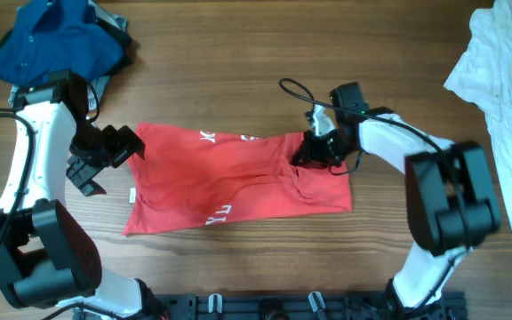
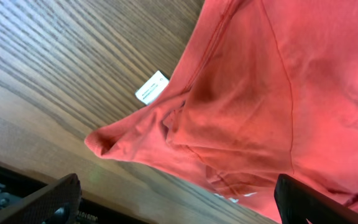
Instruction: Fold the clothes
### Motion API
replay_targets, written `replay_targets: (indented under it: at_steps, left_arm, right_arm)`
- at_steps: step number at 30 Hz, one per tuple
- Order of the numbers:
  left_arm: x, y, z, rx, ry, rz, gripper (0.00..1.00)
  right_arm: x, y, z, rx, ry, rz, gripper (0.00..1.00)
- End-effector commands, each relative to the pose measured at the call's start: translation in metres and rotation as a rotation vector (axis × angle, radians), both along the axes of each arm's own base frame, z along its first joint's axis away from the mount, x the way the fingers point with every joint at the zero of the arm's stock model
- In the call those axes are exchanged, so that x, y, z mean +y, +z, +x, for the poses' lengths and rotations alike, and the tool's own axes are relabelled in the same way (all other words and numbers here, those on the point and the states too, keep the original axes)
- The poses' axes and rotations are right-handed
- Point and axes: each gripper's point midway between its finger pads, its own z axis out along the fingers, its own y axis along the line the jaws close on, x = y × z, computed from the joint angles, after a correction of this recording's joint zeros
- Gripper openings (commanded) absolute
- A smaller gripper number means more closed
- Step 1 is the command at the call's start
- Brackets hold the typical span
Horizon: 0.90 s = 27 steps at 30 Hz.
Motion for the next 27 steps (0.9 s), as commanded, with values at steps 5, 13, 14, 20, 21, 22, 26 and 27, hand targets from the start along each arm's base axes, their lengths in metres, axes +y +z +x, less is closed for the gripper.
replay_targets:
  at_steps: [5,13,14,20,21,22,26,27]
  left_arm:
    - [0.001,0.007,0.005,-0.033,-0.010,0.005,1.00]
    - [0.000,0.007,0.005,-0.032,-0.009,0.004,1.00]
    - [0.000,0.007,0.005,-0.033,-0.009,0.005,1.00]
    - [0.000,0.007,0.005,-0.032,-0.009,0.004,1.00]
    - [0.000,0.007,0.005,-0.032,-0.009,0.004,1.00]
    - [0.000,0.007,0.005,-0.032,-0.009,0.004,1.00]
    - [0.000,0.007,0.005,-0.033,-0.009,0.005,1.00]
    - [0.000,0.007,0.005,-0.033,-0.009,0.005,1.00]
  right_arm:
    - [0.014,0.075,0.022,-0.095,0.011,0.297,0.06]
    - [0.003,0.104,-0.038,-0.099,0.101,0.168,0.40]
    - [0.005,0.091,-0.047,-0.063,0.106,0.164,0.40]
    - [-0.002,-0.005,-0.083,0.208,-0.011,0.115,0.52]
    - [0.000,-0.013,-0.087,0.251,-0.017,0.132,0.47]
    - [0.004,-0.010,-0.087,0.260,-0.008,0.172,0.27]
    - [0.004,0.038,-0.068,0.096,-0.004,0.173,0.25]
    - [-0.002,0.060,-0.061,0.035,-0.022,0.145,0.27]
